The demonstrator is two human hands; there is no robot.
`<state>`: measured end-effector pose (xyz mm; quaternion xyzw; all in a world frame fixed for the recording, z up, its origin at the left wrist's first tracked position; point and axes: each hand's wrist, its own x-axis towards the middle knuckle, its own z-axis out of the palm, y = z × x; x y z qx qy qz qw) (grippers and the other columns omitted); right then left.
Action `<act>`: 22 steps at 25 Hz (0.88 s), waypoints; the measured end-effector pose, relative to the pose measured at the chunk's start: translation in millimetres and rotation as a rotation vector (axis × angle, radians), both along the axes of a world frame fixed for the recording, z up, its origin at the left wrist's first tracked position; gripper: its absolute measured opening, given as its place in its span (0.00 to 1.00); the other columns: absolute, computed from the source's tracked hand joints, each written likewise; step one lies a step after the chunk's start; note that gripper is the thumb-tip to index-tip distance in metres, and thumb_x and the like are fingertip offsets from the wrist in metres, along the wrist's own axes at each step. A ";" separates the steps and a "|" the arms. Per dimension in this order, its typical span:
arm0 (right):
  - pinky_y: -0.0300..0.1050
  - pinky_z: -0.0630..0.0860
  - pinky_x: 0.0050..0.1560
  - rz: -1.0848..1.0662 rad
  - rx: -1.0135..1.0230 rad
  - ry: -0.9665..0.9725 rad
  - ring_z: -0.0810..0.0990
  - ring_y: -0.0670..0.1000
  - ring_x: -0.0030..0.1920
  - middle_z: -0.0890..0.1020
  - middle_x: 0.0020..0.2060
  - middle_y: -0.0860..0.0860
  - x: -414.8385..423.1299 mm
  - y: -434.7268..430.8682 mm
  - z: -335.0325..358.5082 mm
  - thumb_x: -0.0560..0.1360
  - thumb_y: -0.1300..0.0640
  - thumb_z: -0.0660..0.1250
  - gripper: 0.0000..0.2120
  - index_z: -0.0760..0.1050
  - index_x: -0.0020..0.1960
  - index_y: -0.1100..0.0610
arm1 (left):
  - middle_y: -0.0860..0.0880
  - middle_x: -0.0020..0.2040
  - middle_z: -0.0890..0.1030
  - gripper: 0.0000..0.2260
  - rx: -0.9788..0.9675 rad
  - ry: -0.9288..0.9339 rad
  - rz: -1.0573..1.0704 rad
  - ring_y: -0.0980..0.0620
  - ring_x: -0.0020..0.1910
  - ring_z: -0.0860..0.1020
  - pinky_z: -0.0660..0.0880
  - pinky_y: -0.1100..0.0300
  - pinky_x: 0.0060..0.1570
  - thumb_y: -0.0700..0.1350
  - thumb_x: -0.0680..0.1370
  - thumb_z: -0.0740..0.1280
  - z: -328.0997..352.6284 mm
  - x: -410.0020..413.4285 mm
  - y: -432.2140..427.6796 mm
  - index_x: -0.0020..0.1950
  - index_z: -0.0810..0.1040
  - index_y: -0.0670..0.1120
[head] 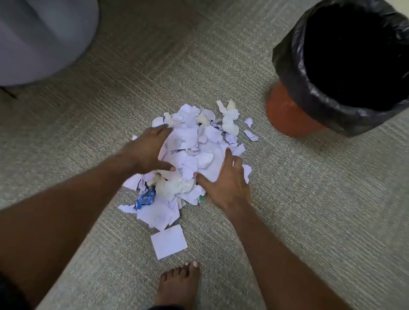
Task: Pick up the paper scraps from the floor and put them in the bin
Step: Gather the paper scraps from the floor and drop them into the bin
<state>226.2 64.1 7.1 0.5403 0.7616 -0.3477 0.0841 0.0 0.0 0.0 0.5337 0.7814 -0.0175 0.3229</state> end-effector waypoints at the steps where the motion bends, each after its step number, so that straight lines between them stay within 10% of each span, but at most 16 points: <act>1: 0.60 0.72 0.64 -0.041 -0.032 0.020 0.63 0.59 0.77 0.57 0.79 0.55 -1.7 4.2 -10.8 0.70 0.32 0.70 0.52 0.46 0.82 0.52 | 0.44 0.82 0.53 0.52 0.015 -0.016 -0.048 0.43 0.80 0.53 0.59 0.45 0.76 0.61 0.66 0.78 -10.6 -9.7 8.8 0.81 0.55 0.46; 13: 0.60 0.69 0.72 -0.111 -0.210 0.154 0.64 0.60 0.77 0.59 0.78 0.57 -16.2 32.3 -98.7 0.55 0.25 0.76 0.64 0.51 0.81 0.48 | 0.50 0.83 0.44 0.64 -0.280 0.193 -0.281 0.40 0.80 0.46 0.63 0.38 0.73 0.63 0.58 0.82 -51.3 -23.3 66.7 0.82 0.44 0.54; 18: 0.57 0.68 0.73 -0.007 -0.210 0.111 0.62 0.63 0.78 0.52 0.79 0.60 -16.6 35.3 -109.0 0.60 0.37 0.82 0.65 0.44 0.82 0.50 | 0.50 0.82 0.51 0.62 -0.246 0.071 -0.242 0.43 0.75 0.64 0.80 0.45 0.58 0.59 0.58 0.84 -66.6 -18.9 62.7 0.82 0.48 0.55; 22: 0.55 0.71 0.71 0.000 -0.202 0.165 0.63 0.63 0.76 0.52 0.77 0.61 -17.2 29.5 -112.6 0.63 0.45 0.83 0.61 0.47 0.82 0.51 | 0.50 0.81 0.57 0.56 -0.163 0.040 -0.252 0.47 0.77 0.61 0.65 0.52 0.74 0.56 0.62 0.83 -73.7 -12.0 56.1 0.82 0.53 0.50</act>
